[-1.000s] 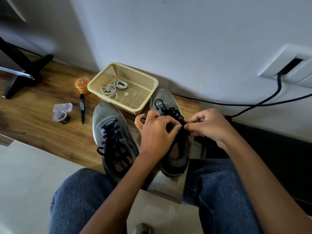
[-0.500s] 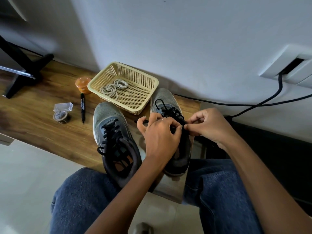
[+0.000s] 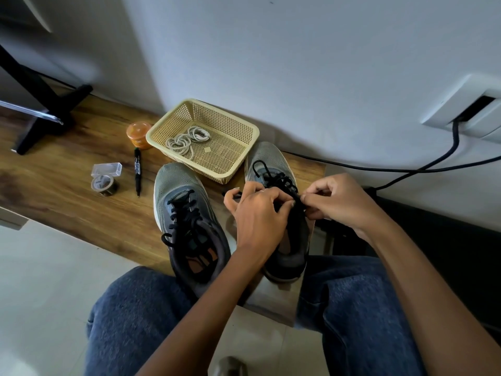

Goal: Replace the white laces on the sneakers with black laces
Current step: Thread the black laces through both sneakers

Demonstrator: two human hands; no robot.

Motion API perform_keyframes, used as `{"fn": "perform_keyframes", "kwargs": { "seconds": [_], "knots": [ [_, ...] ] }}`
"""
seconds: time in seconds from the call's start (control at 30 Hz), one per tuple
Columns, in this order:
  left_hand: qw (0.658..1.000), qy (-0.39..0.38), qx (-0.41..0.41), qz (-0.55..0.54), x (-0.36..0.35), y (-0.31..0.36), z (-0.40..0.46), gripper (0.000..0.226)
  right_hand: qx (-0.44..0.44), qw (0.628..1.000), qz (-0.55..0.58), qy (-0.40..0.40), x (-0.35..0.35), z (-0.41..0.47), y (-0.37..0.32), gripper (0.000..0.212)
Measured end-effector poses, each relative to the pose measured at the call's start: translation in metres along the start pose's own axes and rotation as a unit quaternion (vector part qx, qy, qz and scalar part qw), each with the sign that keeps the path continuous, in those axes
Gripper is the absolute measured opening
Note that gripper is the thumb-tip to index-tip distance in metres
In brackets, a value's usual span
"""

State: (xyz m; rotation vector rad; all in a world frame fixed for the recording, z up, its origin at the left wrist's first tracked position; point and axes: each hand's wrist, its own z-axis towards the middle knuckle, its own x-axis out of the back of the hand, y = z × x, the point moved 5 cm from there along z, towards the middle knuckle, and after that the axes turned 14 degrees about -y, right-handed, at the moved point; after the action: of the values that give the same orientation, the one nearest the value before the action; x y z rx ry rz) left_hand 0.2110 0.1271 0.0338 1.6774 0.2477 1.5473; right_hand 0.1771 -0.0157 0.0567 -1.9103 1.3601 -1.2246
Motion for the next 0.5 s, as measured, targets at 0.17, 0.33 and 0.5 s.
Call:
{"fn": "perform_keyframes", "kwargs": {
  "seconds": [0.17, 0.33, 0.5],
  "knots": [
    [0.999, 0.016, 0.013, -0.029, 0.000, -0.003, 0.000, 0.012, -0.009, 0.998, 0.062, -0.006, -0.001, 0.002, 0.005, 0.019],
    [1.000, 0.009, -0.011, -0.009, 0.000, -0.004, 0.002, 0.018, -0.022, 0.995, 0.098, -0.010, -0.003, 0.006, 0.008, 0.017],
    [0.999, -0.014, -0.051, 0.007, 0.000, -0.007, 0.005, 0.015, -0.038, 0.986, 0.159, -0.036, -0.002, 0.007, 0.015, 0.008]
  ]
}}
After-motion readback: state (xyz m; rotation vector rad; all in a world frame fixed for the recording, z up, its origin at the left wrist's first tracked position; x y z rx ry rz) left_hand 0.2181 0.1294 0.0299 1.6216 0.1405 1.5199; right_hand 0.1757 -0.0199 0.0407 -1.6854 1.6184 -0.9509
